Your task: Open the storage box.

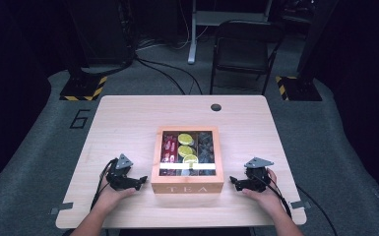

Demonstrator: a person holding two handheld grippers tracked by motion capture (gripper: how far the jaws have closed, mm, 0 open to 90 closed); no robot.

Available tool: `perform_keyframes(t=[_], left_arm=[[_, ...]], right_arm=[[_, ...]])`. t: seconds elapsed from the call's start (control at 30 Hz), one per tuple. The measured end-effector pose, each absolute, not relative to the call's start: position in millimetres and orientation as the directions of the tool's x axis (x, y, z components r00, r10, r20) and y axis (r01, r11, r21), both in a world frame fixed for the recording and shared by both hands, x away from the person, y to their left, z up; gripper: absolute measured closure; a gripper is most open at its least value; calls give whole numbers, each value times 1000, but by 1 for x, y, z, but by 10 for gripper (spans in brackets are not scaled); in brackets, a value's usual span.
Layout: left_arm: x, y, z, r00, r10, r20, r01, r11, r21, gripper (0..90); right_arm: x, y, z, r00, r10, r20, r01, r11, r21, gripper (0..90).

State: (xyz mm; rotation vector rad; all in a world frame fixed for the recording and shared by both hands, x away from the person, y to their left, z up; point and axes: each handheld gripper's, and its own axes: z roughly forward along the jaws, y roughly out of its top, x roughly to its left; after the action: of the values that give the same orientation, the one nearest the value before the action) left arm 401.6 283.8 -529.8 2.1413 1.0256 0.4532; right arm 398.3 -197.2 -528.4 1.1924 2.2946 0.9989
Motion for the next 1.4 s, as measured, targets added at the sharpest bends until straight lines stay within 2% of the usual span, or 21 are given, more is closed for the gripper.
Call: perform_keyframes(t=[0.97, 1.4], left_arm=[[406, 279, -530, 595, 804, 8, 540, -407, 737, 87], [406, 284, -524, 567, 823, -26, 582, -378, 720, 206]], right_arm=[[397, -197, -527, -557, 830, 7, 577, 382, 722, 127], [397, -196, -519, -549, 836, 5, 614, 399, 681, 220]])
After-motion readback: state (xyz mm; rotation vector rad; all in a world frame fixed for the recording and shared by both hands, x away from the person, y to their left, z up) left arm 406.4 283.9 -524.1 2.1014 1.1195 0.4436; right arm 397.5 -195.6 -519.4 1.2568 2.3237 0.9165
